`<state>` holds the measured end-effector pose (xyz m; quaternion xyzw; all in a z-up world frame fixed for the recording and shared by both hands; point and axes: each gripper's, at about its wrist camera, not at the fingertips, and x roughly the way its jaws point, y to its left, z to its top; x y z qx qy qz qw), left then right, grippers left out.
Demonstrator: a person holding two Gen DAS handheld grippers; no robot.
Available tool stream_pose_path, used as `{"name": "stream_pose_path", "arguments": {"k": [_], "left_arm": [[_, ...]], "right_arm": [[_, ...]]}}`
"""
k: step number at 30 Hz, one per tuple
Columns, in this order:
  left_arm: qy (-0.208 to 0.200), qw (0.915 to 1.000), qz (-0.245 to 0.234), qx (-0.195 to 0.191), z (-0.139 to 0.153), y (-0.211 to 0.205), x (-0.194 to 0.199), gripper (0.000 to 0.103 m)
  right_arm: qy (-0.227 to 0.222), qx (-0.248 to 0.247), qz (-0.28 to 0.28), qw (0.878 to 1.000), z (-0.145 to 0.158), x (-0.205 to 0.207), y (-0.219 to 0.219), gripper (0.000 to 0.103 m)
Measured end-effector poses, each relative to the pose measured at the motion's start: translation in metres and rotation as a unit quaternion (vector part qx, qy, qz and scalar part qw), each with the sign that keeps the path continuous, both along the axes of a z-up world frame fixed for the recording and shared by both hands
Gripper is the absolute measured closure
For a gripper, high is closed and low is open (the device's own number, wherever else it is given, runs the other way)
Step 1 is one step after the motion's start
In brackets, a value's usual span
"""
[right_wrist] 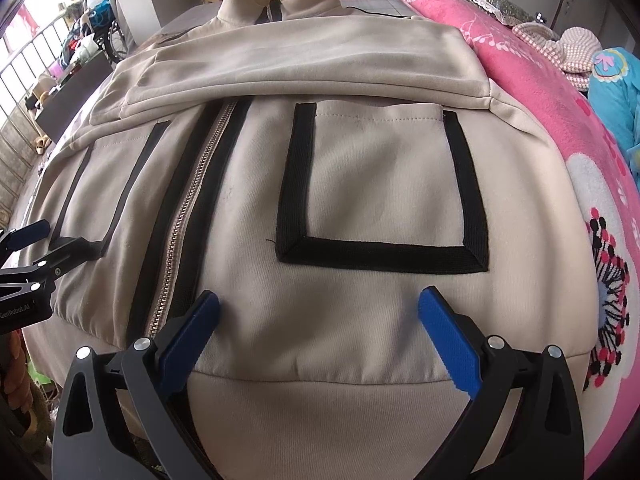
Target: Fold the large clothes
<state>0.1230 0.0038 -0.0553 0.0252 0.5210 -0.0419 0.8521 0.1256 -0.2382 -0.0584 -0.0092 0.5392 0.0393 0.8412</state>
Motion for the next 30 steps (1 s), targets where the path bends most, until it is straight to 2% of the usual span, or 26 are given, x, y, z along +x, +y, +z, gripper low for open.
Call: {"name": "stream_pose_path", "arguments": {"k": [30], "left_arm": [[0.004,0.9998,0.017,0.004,-0.0007,-0.0026,0.0002,0.007]], "right_arm": [[-0.007,0.000,0.000,1.000,0.0001,-0.0015,-0.0009,0.006]]}}
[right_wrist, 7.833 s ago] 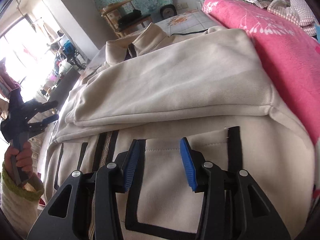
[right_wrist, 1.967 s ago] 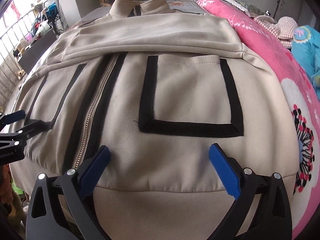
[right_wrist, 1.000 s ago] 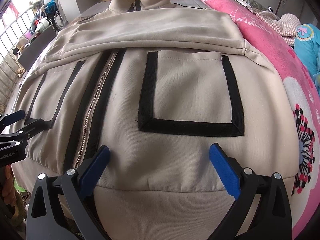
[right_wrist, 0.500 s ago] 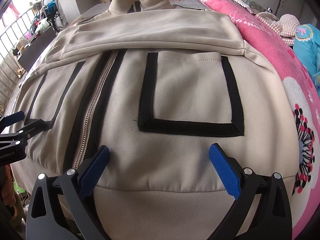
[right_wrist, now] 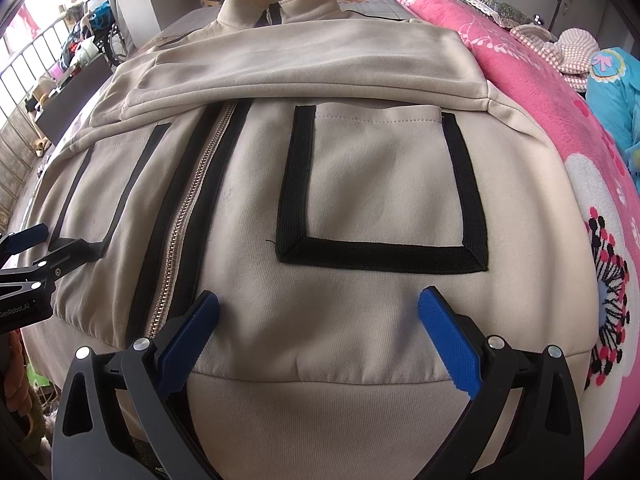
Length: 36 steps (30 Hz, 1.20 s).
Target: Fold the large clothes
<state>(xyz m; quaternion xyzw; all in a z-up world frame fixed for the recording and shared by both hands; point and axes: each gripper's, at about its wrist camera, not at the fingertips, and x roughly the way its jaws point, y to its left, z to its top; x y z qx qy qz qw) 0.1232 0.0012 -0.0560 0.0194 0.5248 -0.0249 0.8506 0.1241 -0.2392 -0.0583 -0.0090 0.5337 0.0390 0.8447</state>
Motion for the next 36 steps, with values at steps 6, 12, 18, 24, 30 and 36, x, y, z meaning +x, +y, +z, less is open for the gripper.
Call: {"name": "stream_pose_path", "arguments": {"k": [6,12,18,24,30,36], "left_arm": [[-0.006,1.0000,-0.001,0.003,0.000,0.000,-0.002,0.007],[-0.015,0.9998,-0.010,0.004,0.000,-0.001,-0.005,0.007],[-0.020,0.9990,-0.028,0.030,0.004,-0.004,-0.008,0.007],[-0.068,0.9967,-0.045,0.004,0.030,0.015,-0.043,0.007],[-0.083,0.9958,-0.040,-0.006,0.042,0.047,-0.101,0.007],[-0.068,0.9960,-0.006,-0.057,0.034,0.072,-0.142,0.019]], "right_arm": [[-0.001,0.000,0.000,1.000,0.001,0.000,0.000,0.006],[-0.003,0.000,0.000,1.000,0.001,0.001,-0.001,0.006],[-0.008,0.001,-0.001,1.000,0.000,0.000,-0.001,0.006],[-0.010,0.001,-0.001,1.000,0.000,-0.002,0.000,0.006],[-0.022,0.002,-0.002,1.000,-0.001,-0.004,0.001,0.006],[-0.025,0.003,-0.001,1.000,-0.001,-0.005,0.001,0.006]]}}
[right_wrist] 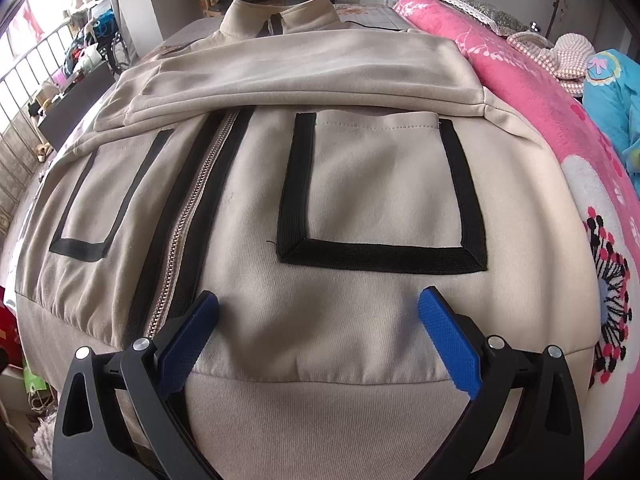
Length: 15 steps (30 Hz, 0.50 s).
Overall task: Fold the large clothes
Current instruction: 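Grasp the jacket hem with the left tool and lift it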
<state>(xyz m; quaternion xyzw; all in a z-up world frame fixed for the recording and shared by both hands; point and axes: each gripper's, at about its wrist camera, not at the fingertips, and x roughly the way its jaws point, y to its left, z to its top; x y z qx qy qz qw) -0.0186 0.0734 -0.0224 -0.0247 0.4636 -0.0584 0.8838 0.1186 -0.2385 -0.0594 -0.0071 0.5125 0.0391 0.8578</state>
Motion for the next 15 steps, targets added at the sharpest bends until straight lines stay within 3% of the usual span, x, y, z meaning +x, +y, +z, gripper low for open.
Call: {"name": "stream_pose_path", "arguments": {"k": [5,11,15], "left_arm": [[0.032,0.9983,0.020,-0.044,-0.020,0.016,-0.003,0.036],[0.081,0.9875,0.020,-0.134,-0.050,0.034,0.008,0.038],[0.092,0.9810,0.021,-0.170,-0.064,0.037,0.013,0.040]], "right_arm": [[0.001,0.000,0.001,1.000,0.000,0.001,0.000,0.006],[0.002,0.000,0.001,1.000,0.000,0.001,0.000,0.006],[0.003,0.000,0.001,1.000,0.000,0.001,0.000,0.006]]}}
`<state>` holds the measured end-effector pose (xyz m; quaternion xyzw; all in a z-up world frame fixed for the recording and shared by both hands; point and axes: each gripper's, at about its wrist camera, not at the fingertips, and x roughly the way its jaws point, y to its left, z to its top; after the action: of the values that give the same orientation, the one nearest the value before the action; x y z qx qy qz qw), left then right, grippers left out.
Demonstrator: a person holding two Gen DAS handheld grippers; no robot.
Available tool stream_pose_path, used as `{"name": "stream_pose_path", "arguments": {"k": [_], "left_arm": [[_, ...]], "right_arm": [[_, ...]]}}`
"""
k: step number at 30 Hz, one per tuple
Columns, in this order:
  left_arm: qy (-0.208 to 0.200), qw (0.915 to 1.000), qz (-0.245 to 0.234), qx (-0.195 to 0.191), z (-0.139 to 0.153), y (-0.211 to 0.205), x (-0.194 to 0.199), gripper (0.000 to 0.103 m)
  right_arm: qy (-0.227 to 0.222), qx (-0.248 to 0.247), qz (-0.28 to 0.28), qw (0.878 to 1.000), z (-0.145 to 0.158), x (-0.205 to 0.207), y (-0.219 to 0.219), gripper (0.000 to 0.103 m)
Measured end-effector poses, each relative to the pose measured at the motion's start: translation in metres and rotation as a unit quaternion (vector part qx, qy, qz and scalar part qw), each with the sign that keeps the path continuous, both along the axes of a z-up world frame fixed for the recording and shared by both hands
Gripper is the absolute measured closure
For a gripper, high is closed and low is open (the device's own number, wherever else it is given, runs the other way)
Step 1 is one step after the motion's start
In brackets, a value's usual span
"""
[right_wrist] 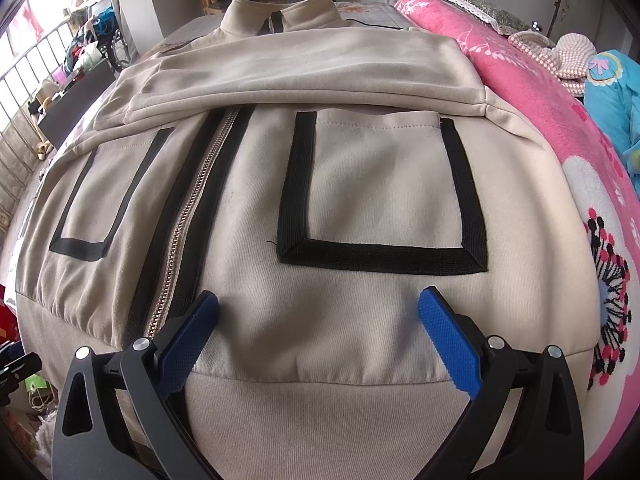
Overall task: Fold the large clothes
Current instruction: 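Grasp the jacket hem with the left tool and lift it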
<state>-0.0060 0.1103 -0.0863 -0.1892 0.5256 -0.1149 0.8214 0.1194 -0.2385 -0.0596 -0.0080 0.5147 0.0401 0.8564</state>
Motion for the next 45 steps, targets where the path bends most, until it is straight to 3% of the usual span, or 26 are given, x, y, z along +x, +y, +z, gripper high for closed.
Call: {"name": "stream_pose_path", "arguments": {"k": [5,11,15,19,25,30,36,45], "left_arm": [[-0.004,0.9999,-0.009,-0.010,-0.001,-0.005,0.000,0.059],[-0.019,0.9985,-0.018,0.047,0.018,-0.015,-0.008,0.085],[-0.047,0.9949,-0.027,0.084,0.041,-0.025,-0.018,0.093],[-0.079,0.9900,-0.038,0.110,0.063,-0.038,-0.020,0.095],[-0.080,0.9837,-0.050,0.153,0.070,-0.055,-0.014,0.095],[-0.079,0.9812,-0.053,0.168,0.066,-0.059,-0.015,0.095],[-0.075,0.9822,-0.050,0.165,0.062,-0.055,-0.014,0.095],[-0.070,0.9817,-0.046,0.171,0.060,-0.054,-0.015,0.095]], "right_arm": [[0.001,0.000,0.001,1.000,-0.001,0.000,0.000,0.006],[-0.004,0.000,0.004,1.000,-0.001,-0.002,0.000,0.006],[0.000,0.000,0.017,1.000,0.000,-0.002,-0.001,0.006],[0.027,0.003,0.031,0.999,0.005,0.000,-0.006,0.006],[0.005,0.035,0.018,0.999,0.040,-0.023,-0.043,0.006],[0.026,0.025,0.000,0.999,0.053,-0.055,-0.080,0.010],[0.076,0.018,-0.024,0.997,0.044,-0.084,-0.113,0.020],[0.120,0.050,-0.060,0.990,0.019,-0.089,-0.144,0.035]]}}
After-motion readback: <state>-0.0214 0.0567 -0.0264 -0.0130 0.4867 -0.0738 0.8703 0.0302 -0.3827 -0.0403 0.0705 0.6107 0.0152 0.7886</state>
